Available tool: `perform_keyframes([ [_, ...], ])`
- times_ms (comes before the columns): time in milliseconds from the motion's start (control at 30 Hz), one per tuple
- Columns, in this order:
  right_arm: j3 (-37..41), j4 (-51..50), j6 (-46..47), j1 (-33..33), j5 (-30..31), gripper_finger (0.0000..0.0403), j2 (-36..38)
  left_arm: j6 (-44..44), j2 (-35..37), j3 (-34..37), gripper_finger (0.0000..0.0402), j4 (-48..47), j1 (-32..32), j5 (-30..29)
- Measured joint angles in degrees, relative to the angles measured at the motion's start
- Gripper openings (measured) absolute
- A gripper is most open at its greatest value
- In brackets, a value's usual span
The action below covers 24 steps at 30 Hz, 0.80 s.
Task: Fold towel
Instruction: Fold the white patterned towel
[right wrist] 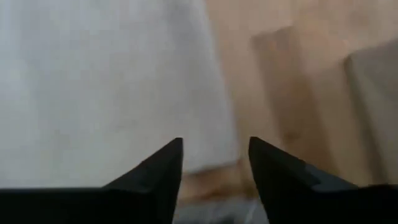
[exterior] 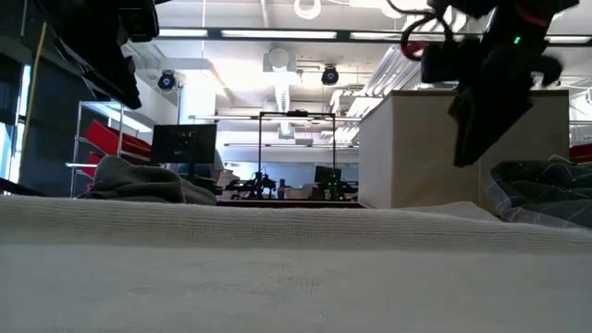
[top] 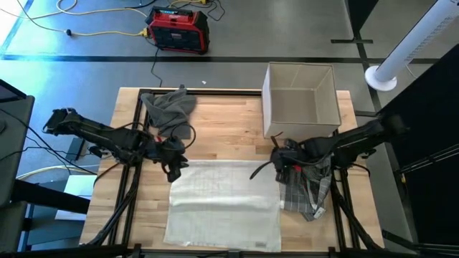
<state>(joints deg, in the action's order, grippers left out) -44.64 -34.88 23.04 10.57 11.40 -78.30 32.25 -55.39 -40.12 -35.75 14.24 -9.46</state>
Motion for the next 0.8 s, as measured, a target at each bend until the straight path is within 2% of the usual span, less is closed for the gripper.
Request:
perform_keyframes([
  [200,4.78,10.58,-3.78,-2.86,-1.37,0.0212,-2.62,-0.97,-0.14,0.0,0.0099,-0.46,-0.89,-0.1],
  [433,6.6,12.49,-3.97,-3.22,-1.95,0.0192,-6.75,-1.01,-0.14,0.1,0.0099,-1.4,-0.9,-0.08],
  [533,6.59,13.49,-3.97,-3.19,-1.98,0.016,-8.64,-0.7,-0.12,1.56,0.0099,-1.18,-0.9,-0.16],
  [600,6.51,13.86,-3.97,-3.15,-2.49,0.0125,-9.69,1.14,-0.12,3.34,0.0099,-1.11,-0.89,-0.98],
  [733,6.36,14.01,-3.58,-2.66,-3.43,0.0029,-10.76,3.29,-0.16,6.69,0.0103,-1.48,-1.09,-3.18],
  [800,6.33,14.07,-3.64,-2.22,-3.25,0.0011,-10.78,2.09,-0.14,7.1,0.0111,-1.35,-1.88,-2.41],
])
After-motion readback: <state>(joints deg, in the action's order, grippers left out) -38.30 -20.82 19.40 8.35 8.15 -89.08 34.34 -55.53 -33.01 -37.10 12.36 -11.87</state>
